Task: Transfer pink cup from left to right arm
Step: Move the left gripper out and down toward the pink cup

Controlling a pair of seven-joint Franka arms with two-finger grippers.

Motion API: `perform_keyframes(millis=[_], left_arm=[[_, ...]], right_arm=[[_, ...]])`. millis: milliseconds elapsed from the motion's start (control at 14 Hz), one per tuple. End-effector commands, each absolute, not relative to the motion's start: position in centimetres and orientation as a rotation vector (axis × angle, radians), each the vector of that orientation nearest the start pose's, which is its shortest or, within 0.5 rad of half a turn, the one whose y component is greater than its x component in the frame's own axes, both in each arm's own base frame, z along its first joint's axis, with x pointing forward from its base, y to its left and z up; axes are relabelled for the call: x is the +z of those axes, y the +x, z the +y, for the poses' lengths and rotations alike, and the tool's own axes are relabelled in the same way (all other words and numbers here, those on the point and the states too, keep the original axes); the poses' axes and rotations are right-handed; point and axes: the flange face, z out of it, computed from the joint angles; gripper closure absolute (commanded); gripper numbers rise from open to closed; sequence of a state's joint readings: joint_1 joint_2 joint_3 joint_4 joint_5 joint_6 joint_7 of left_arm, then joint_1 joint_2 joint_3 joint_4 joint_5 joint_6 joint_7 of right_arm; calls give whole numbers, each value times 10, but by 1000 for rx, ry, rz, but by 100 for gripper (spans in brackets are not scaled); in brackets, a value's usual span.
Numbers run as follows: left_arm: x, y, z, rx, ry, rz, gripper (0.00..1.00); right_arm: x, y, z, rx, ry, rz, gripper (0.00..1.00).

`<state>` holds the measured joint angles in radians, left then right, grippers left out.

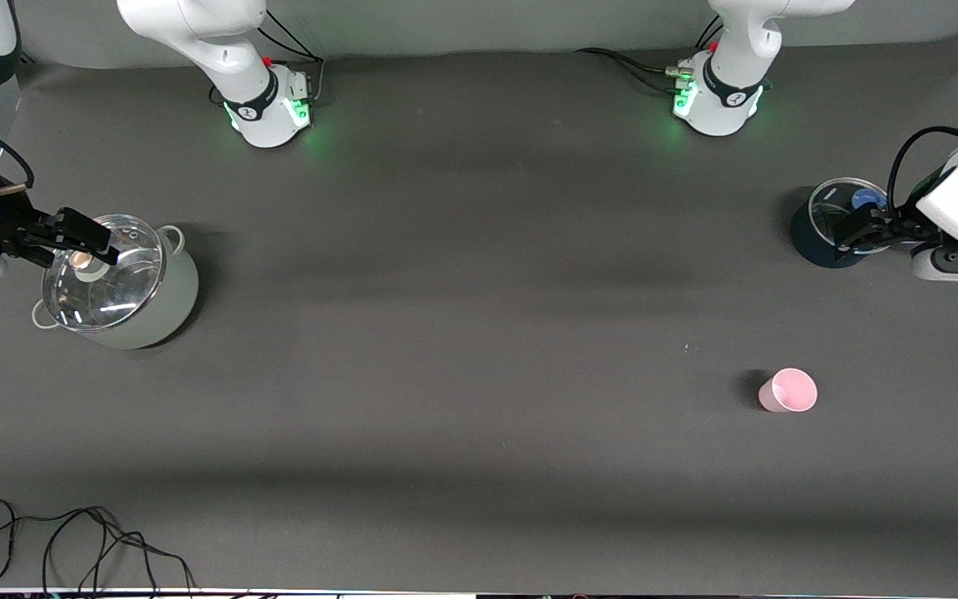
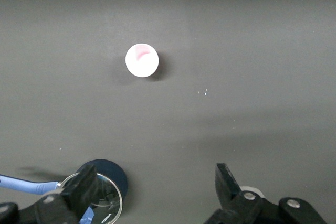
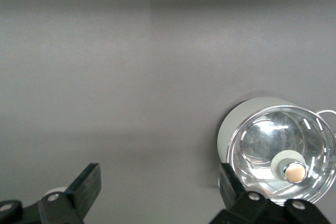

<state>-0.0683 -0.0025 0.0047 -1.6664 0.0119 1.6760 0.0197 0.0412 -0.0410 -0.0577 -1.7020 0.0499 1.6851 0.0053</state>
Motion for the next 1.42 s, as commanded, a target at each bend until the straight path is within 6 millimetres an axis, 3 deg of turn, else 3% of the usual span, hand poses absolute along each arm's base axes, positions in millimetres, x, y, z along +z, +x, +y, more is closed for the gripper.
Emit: perform_keyframes(millis=[0,997,1068,1353], left_arm=[[596,561,-36,-32,-3113,128,0],[597,585,-35,-61,-3105,147,0],[596,589,-30,-69,-3099,181,0],[589,621,13,-96,-3054,606,0]], right_arm=[[599,552,-5,-33,-3071,75,0],[591,556,-11,-10,-3068,79,0],[592,556,-13,-11,-3068,78,0],[591,554,-13,13,-3064,80,0]])
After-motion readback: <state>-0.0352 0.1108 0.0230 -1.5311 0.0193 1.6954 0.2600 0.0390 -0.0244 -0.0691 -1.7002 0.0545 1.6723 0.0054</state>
